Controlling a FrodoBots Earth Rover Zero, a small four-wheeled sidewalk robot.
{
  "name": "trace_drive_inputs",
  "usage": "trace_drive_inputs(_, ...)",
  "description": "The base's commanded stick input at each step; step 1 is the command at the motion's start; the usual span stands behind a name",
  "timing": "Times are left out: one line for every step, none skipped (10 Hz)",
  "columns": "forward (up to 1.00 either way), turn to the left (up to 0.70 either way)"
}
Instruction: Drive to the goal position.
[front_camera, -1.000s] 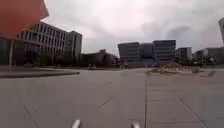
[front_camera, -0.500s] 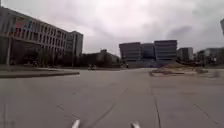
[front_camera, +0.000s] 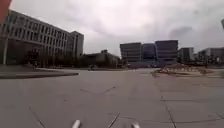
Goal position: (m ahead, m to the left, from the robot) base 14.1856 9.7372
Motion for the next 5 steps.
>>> trace_drive_inputs(0.85,0.00)
trace_drive_inputs(0.85,0.00)
trace_drive_inputs(0.85,0.00)
trace_drive_inputs(0.85,0.00)
trace_drive_inputs(0.85,0.00)
